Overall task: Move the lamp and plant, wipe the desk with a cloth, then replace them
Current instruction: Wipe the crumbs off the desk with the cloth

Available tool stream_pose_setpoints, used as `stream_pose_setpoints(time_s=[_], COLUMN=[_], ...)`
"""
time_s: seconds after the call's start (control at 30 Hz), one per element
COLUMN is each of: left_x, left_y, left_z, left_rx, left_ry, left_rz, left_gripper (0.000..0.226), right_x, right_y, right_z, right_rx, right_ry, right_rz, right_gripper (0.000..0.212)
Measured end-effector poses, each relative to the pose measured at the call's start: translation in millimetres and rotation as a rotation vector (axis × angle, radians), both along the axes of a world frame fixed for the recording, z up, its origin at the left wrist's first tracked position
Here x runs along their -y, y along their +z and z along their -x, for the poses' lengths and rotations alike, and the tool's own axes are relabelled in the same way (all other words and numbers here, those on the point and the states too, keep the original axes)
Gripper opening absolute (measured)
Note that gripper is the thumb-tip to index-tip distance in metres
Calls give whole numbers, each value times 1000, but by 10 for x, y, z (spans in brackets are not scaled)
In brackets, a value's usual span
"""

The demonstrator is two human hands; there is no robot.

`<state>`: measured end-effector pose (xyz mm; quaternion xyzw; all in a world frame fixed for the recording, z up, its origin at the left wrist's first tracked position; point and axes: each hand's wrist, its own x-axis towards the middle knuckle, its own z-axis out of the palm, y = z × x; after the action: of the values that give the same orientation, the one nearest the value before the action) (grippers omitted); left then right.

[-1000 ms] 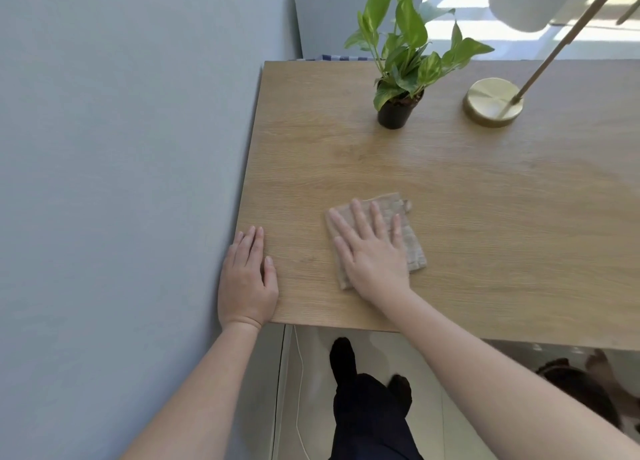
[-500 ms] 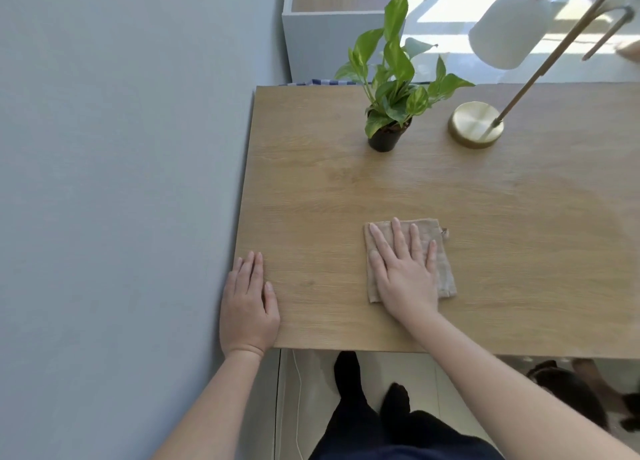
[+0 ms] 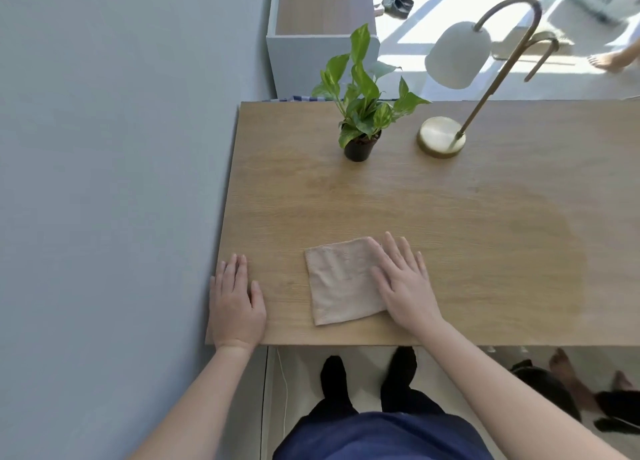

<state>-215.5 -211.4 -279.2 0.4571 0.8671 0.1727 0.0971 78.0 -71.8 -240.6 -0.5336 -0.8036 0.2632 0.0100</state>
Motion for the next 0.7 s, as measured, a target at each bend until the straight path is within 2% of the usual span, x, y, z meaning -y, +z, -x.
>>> stream_pose_setpoints(time_s=[0.07, 0.2, 0.33, 0.57, 0.7], left_x=[-107, -462, -669, -849, -967], left_y=[110, 267, 168, 103, 80], left_z=[-309, -1145, -1535, -1313, -649], left_rx=[-40, -14, -28, -69, -76], left_ry=[-49, -299, -315, -356, -177], left_rz=[-7, 87, 181, 209, 253], left_gripper=[59, 65, 72, 76, 75], right_x=[-89, -128, -103, -122, -122], right_y=[-47, -147, -192, -255, -272], right_z=[-315, -600, -542, -570, -561], right_rx=[91, 158, 168, 197, 194], right_ry=[-87, -73, -89, -116, -112], right_rz=[-16, -62, -120, -149, -138], right_gripper=[55, 56, 56, 57, 56])
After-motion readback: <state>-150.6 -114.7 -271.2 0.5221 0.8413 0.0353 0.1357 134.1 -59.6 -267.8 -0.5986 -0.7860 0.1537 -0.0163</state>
